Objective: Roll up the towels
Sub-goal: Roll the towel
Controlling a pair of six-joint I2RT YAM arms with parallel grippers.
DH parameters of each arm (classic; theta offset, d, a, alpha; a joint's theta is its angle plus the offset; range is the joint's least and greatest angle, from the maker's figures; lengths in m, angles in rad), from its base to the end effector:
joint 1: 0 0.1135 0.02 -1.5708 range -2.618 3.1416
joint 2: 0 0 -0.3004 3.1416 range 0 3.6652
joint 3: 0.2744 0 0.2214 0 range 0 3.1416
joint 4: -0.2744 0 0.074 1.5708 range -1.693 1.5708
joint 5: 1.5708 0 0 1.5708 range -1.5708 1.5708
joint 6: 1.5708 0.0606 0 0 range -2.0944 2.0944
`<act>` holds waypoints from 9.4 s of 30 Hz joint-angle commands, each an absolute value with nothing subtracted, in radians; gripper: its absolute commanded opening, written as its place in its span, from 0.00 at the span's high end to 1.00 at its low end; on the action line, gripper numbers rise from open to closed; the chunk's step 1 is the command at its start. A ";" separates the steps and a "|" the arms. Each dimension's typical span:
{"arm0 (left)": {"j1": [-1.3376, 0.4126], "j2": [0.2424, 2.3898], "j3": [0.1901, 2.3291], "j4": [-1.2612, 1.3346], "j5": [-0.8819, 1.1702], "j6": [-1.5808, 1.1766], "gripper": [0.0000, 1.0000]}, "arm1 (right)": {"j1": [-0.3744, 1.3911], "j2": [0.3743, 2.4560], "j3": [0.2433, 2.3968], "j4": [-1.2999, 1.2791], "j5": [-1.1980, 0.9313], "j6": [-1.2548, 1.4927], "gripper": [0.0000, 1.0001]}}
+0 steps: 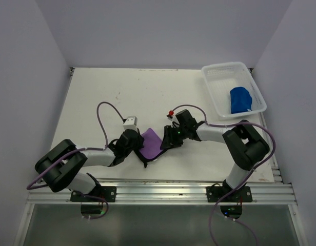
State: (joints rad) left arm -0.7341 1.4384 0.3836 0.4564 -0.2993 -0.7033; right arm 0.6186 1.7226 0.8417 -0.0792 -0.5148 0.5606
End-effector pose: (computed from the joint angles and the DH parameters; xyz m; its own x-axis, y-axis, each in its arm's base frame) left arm 0.1951 -0.1520 0.1812 -0.6160 -0.2765 -0.7376 0.0798 0.9096 -0.4077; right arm 0.2434 0.2099 0.1804 -0.9559 -0.1124 -0.2712 -0.2674 0.7145 0.6465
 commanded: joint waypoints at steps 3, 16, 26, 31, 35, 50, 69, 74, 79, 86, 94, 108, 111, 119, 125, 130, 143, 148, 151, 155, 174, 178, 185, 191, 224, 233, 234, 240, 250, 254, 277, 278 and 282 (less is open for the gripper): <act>-0.726 1.442 0.370 0.514 -0.299 -0.716 1.00 | 0.618 1.756 0.857 0.022 -0.534 0.571 0.68; -0.692 1.459 0.383 0.523 -0.261 -0.701 1.00 | 0.876 1.542 0.853 -0.242 0.018 0.365 1.00; -0.609 1.466 0.348 0.592 -0.086 -0.732 1.00 | 1.086 1.577 0.845 -0.254 0.458 0.301 1.00; -0.592 1.479 0.333 0.624 -0.043 -0.752 1.00 | 1.221 1.650 0.928 -0.322 0.667 0.291 1.00; -0.552 1.444 0.324 0.620 0.020 -0.758 1.00 | 1.279 1.741 0.980 -0.371 0.782 0.293 1.00; -0.377 1.245 0.290 0.756 0.403 -0.805 0.91 | 1.385 1.954 1.161 -0.554 0.997 0.299 1.00; -0.474 1.641 0.495 1.002 0.594 -0.865 0.95 | 1.433 2.072 1.256 -0.623 1.060 0.221 1.00; -0.502 1.710 0.541 0.852 0.512 -0.824 0.99 | 1.431 2.066 1.253 -0.623 1.060 0.215 1.00; -0.502 1.808 0.509 0.831 0.460 -0.805 1.00 | 1.431 2.072 1.252 -0.630 1.052 0.218 1.00; -0.502 1.833 0.483 0.786 0.368 -0.761 1.00 | 1.431 2.034 1.239 -0.627 1.046 0.236 0.98; -0.500 1.882 0.446 0.770 0.295 -0.779 1.00 | 1.431 1.869 1.198 -0.617 0.987 0.279 0.58; -0.500 1.858 0.393 0.837 0.261 -0.765 1.00 | 1.116 1.151 0.786 -0.330 0.313 0.511 0.54; -0.500 1.847 0.385 0.851 0.255 -0.759 1.00 | 1.002 1.124 0.688 -0.158 0.140 0.603 0.51; -0.500 1.829 0.373 0.867 0.249 -0.742 1.00 | 0.735 1.307 0.516 0.299 -0.249 0.879 0.43; -0.500 1.819 0.373 0.865 0.245 -0.736 1.00 | 0.710 1.400 0.494 0.423 -0.285 0.919 0.45; -0.500 1.818 0.373 0.868 0.248 -0.736 1.00 | 0.706 1.476 0.508 0.512 -0.333 0.965 0.45; -0.500 1.816 0.365 0.874 0.256 -0.732 1.00 | 0.739 1.632 0.537 0.561 -0.373 0.968 0.45; -0.500 1.821 0.367 0.879 0.258 -0.732 1.00 | 0.801 1.690 0.580 0.571 -0.373 0.963 0.44; -0.500 1.821 0.365 0.881 0.258 -0.733 1.00 | 0.810 1.712 0.586 0.561 -0.356 0.957 0.46; -0.500 1.816 0.361 0.879 0.259 -0.733 1.00 | 0.822 1.724 0.594 0.512 -0.328 0.924 0.55; -0.503 1.753 0.135 1.221 0.117 -0.741 1.00 | 0.785 1.822 0.525 0.926 -0.482 1.212 0.26; -0.505 1.779 0.101 1.308 0.109 -0.747 1.00 | 0.785 1.937 0.528 1.149 -0.505 1.342 0.33; -0.511 1.779 0.092 1.339 0.106 -0.747 1.00 | 0.795 1.885 0.561 0.924 -0.502 1.212 0.34; -0.511 1.766 0.092 1.331 0.097 -0.742 1.00 | 0.808 1.884 0.600 0.746 -0.506 1.143 0.41; -0.512 1.543 0.351 0.753 0.201 -0.776 0.69 | 1.262 1.755 1.025 -0.402 0.610 0.626 1.00; -0.572 1.505 0.374 0.715 0.236 -0.850 0.66 | 1.356 1.865 1.160 -0.641 0.905 0.630 1.00; -0.586 1.500 0.365 0.721 0.233 -0.856 0.64 | 1.370 1.891 1.182 -0.659 0.929 0.640 1.00; -0.606 1.497 0.347 0.785 0.256 -0.897 0.63 | 1.434 2.005 1.276 -0.805 1.101 0.706 1.00; -0.618 1.462 0.391 0.816 0.301 -0.851 0.62 | 1.505 2.086 1.325 -0.853 1.193 0.674 1.00; -0.646 1.473 0.414 0.819 0.319 -0.841 0.62 | 1.528 2.134 1.350 -0.874 1.224 0.649 1.00; -0.635 1.421 0.485 0.427 0.055 -0.643 0.62 | 1.557 2.149 1.310 -0.816 1.197 0.546 1.00; -0.626 1.410 0.497 0.382 0.040 -0.629 0.62 | 1.557 2.151 1.312 -0.818 1.197 0.543 1.00; -0.566 1.367 0.508 0.315 0.011 -0.581 0.62 | 1.557 2.158 1.308 -0.810 1.190 0.526 1.00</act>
State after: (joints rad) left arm -0.6006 1.4155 0.4732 0.4202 0.0853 -0.6674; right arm 1.5520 2.1605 1.3167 -0.8330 1.1831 0.5465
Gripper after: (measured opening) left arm 0.380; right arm 0.125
